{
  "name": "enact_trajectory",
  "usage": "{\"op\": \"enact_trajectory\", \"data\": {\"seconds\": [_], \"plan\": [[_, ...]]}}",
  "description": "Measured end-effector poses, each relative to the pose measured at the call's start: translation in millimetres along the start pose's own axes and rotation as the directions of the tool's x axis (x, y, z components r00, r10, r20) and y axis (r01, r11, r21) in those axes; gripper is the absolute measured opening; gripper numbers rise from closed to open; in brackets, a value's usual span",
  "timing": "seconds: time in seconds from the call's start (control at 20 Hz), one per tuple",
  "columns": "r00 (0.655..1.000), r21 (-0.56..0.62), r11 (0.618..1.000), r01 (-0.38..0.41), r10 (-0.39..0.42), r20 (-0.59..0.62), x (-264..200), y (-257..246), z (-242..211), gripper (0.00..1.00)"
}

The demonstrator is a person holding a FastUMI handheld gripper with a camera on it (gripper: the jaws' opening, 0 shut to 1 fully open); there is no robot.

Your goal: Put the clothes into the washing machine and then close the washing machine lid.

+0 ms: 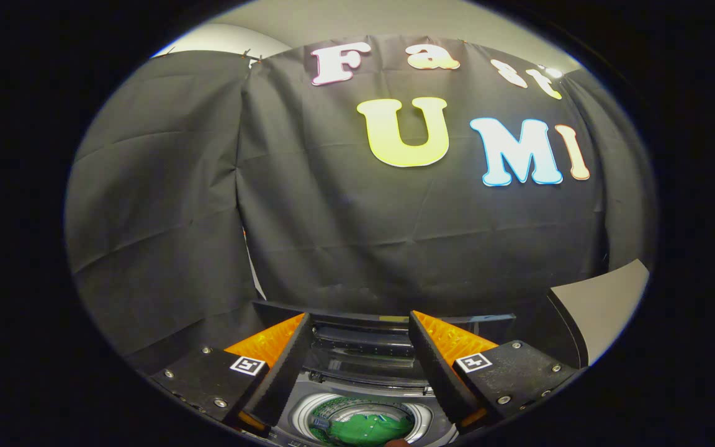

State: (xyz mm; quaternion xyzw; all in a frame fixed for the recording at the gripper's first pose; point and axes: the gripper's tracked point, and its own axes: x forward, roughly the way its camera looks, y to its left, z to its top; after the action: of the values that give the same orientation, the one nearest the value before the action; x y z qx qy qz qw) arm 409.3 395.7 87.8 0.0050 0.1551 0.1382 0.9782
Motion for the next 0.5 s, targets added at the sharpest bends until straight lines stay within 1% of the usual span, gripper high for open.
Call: {"op": "enact_trajectory", "data": {"seconds": [0.2,0.35,0.5], "plan": [[0.999,-0.006,0.999,0.038,-0.039,-0.037,28.5,1.5,9.0,0.96],[0.992,-0.023,0.997,0.067,-0.07,-0.107,49.5,0.0,4.7,0.96],[0.984,-0.001,0.995,0.099,-0.098,-0.147,69.4,0.1,3.6,0.96]]}}
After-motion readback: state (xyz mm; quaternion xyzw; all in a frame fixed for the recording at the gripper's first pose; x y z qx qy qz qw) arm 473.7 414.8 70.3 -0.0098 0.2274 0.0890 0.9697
